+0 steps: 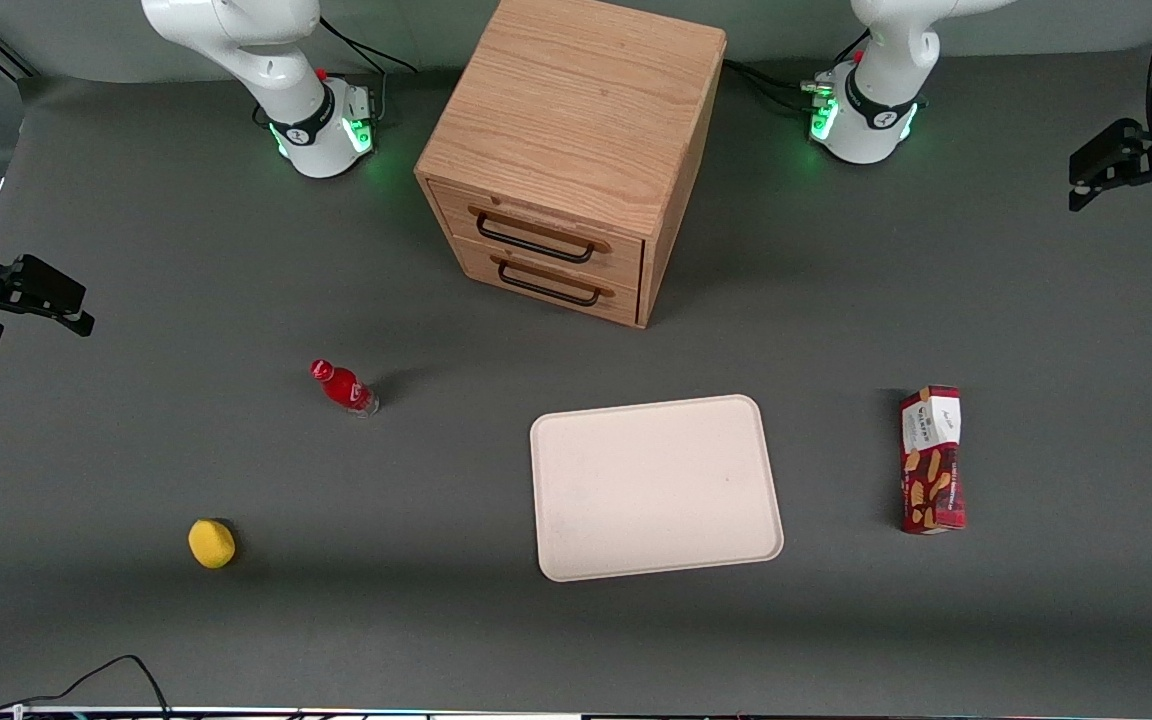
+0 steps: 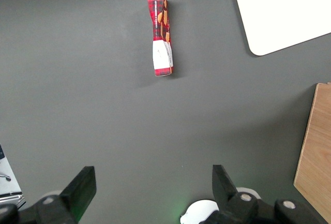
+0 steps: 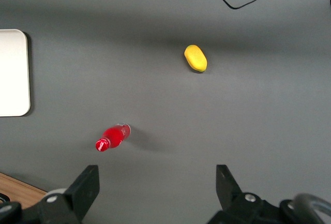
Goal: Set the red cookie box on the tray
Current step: 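Move the left gripper down over the red tartan shortbread box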
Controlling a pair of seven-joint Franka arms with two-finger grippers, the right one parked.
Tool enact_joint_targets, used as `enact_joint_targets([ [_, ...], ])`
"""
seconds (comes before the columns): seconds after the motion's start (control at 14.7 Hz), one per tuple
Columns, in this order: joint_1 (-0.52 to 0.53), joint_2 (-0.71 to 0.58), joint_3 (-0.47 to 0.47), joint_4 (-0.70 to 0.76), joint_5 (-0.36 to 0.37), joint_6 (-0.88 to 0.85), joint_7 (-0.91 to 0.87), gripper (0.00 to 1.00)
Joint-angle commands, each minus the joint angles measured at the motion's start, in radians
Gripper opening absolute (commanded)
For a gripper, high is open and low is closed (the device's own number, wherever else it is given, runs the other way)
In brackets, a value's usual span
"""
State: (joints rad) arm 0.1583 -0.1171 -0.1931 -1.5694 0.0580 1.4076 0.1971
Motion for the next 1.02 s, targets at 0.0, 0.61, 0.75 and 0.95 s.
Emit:
enact_joint_targets([
  [0.0, 0.001, -0.027, 0.006, -0.040, -0.018, 0.022, 0.039, 1.00],
  [0.61, 0.007, 0.011, 0.029, -0.018, -0.049, 0.013, 0.067, 1.00],
  [0.75, 0.000, 0.087, 0.029, 0.005, -0.049, 0.051, 0.058, 1.00],
  [0.95, -0.008, 0.230, 0.027, 0.029, -0.047, 0.177, 0.050, 1.00],
])
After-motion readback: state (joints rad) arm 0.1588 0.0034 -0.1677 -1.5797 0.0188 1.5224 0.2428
